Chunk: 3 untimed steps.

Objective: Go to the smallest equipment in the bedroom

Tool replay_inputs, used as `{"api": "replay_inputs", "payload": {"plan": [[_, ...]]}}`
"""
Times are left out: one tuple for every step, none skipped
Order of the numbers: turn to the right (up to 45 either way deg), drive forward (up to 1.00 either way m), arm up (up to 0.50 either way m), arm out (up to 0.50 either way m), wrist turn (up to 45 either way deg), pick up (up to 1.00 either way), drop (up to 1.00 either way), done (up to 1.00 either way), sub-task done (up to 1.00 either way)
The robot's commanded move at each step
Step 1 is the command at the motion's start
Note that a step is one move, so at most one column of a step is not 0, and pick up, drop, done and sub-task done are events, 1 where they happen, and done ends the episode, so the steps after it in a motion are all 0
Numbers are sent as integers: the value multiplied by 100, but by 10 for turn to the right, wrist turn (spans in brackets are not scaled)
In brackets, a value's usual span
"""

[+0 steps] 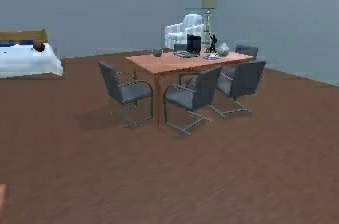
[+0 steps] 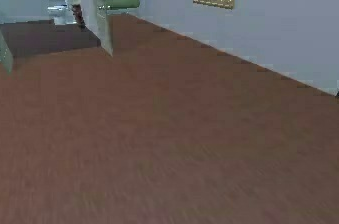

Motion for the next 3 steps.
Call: {"api": "replay_inputs", "payload": {"plan": [[-450, 0, 0, 0, 0, 0, 0, 0, 0], [-450, 0, 0, 0, 0, 0, 0, 0, 0], [-300, 0, 0, 0, 0, 0, 0, 0, 0]]}}
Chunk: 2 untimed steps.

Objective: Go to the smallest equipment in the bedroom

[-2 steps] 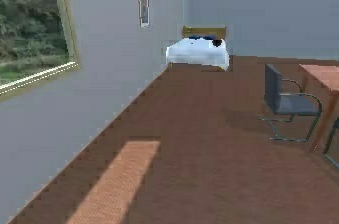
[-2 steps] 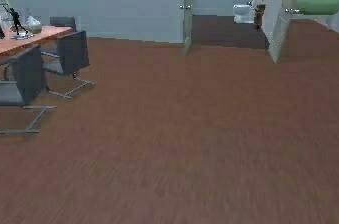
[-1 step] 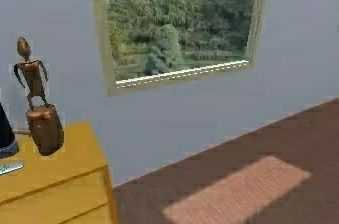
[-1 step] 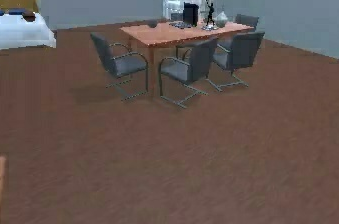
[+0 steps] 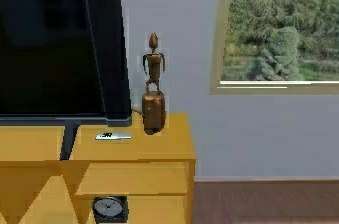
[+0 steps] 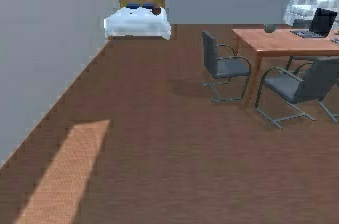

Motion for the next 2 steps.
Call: {"api": "replay_inputs", "payload": {"plan": [[0, 25, 0, 0, 0, 0, 0, 0, 0], [450, 0, 0, 0, 0, 0, 0, 0, 0]]}}
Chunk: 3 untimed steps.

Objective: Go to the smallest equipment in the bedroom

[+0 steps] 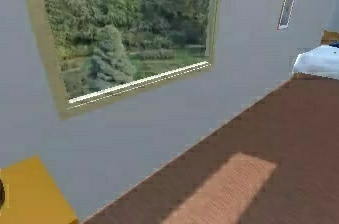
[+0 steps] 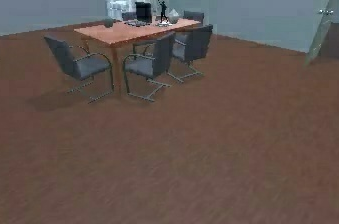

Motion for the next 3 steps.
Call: {"api": "replay_inputs", "payload": {"plan": [[420, 0, 0, 0, 0, 0, 0, 0, 0], [0, 100, 0, 0, 0, 0, 0, 0, 0], [0, 100, 0, 0, 0, 0, 0, 0, 0]]}}
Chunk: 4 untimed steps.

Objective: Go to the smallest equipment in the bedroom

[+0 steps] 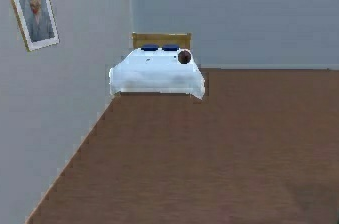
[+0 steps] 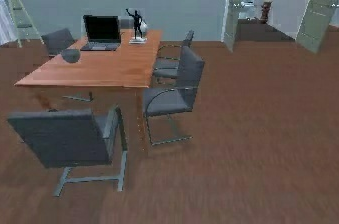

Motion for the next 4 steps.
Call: {"api": "replay_inputs", "payload": {"plan": [[30, 0, 0, 0, 0, 0, 0, 0, 0], [0, 100, 0, 0, 0, 0, 0, 0, 0], [0, 100, 0, 0, 0, 0, 0, 0, 0], [0, 55, 0, 0, 0, 0, 0, 0, 0]]}}
